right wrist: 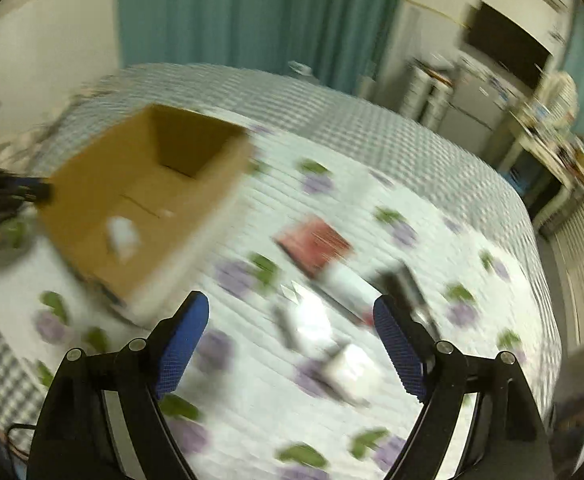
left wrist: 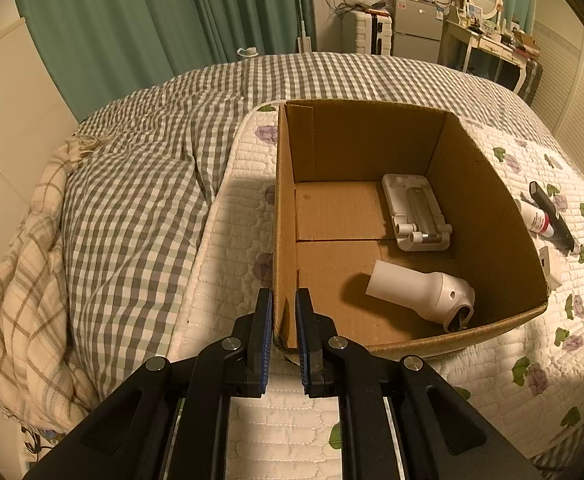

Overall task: Organize rigid objects
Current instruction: 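Grasp the square white charger with the right gripper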

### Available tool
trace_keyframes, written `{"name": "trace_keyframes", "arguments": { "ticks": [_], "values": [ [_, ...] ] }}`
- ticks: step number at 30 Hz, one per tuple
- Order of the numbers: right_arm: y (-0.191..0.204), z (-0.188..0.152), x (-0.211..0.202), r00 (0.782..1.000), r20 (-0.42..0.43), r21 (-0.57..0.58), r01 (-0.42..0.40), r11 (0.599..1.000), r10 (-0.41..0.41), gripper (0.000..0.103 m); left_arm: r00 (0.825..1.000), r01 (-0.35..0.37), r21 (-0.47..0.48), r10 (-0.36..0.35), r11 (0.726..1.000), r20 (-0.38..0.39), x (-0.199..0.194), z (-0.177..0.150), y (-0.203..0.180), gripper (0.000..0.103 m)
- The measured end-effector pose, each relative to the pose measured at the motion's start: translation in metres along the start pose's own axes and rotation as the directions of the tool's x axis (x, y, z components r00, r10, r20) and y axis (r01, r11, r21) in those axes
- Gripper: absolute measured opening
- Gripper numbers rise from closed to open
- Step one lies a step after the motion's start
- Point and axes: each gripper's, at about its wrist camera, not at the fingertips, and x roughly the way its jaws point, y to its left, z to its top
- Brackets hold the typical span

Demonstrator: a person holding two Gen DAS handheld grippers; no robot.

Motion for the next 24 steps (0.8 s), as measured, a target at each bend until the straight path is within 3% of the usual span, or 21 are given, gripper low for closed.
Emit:
{"name": "trace_keyframes", "arguments": {
  "ticks": [4,11,24],
  "values": [
    [-0.039,-0.029,0.013,0.995,-0.068,0.051,0.075,0.996,-0.071,0.085,1.000,-0.007,0.004,0.007,1.000,0.000,0.001,-0.001,0.001,0.011],
    [-0.064,-0.065,0.046,0.984,-0.164,0.121,0.085,0.989,-0.065,0.085,1.000,-0.013,0.005,0.013,1.000,-0.003,0.001,-0.001,0.000,0.011],
    [-0.062,-0.069,0.086,0.980,-0.198,0.162,0.058,0.985,-0.025,0.085,1.000,-0.014,0.006,0.014,1.000,-0.004,0.001,-0.001,0.000,0.011]
  ]
}}
